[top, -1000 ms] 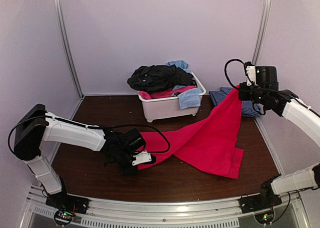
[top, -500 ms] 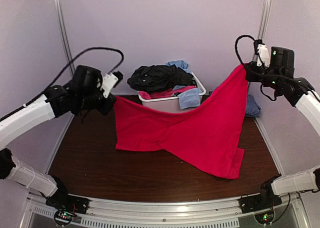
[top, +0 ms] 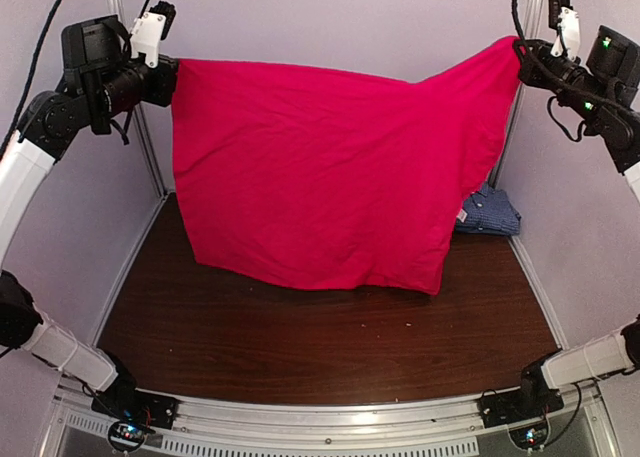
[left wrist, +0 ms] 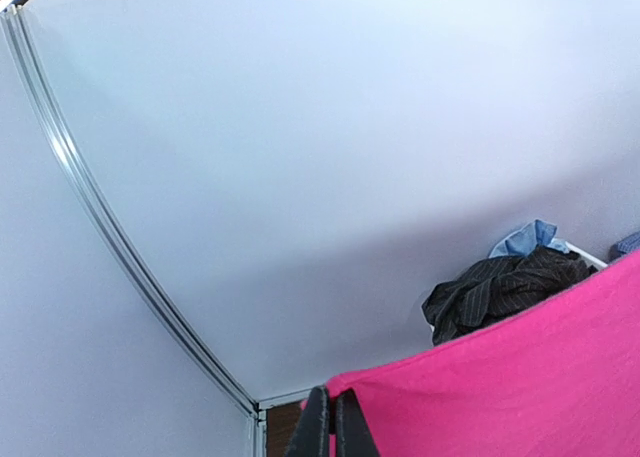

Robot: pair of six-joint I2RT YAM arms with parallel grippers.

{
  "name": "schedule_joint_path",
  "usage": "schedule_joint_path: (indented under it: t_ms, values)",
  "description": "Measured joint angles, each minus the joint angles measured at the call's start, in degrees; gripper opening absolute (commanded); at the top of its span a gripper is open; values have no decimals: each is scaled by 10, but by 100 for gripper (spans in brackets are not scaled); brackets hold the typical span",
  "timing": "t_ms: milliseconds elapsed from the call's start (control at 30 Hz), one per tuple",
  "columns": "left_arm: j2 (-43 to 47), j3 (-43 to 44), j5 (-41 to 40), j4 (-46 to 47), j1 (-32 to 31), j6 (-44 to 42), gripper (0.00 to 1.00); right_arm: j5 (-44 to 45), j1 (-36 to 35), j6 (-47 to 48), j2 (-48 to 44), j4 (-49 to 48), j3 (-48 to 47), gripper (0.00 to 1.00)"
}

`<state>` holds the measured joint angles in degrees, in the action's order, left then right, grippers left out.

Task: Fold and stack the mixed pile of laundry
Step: Flatten out the crumpled T-shirt at the center of the board.

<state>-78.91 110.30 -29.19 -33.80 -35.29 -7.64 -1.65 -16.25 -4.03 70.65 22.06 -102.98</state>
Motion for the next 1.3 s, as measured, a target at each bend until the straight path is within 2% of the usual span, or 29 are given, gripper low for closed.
schedule_joint_path:
  t_ms: [133, 400, 533, 733, 933, 1067, 1133, 1300]
  values:
    - [-5, 14, 11, -22, 0, -15, 0, 1, 0, 9, 2, 12, -24, 0]
    - [41, 33, 111, -54, 0, -17, 0, -3, 0, 8, -16, 45, -112, 0]
    - [61, 43, 134, -59, 0, -17, 0, 1, 0, 9, -31, 53, -144, 0]
    - [51, 57, 125, -64, 0, -14, 0, 19, 0, 14, -21, 51, -161, 0]
    - [12, 57, 89, -66, 4, -14, 0, 49, 0, 39, 31, 36, -150, 0]
    - [-17, 40, 100, -61, 35, 3, 0, 68, 0, 60, 73, 16, -118, 0]
    - [-30, 25, 116, -51, 74, 16, 0, 76, 0, 72, 100, 4, -115, 0]
    - [-77, 26, 161, -29, 128, 45, 0, 82, 4, 88, 179, -15, -147, 0]
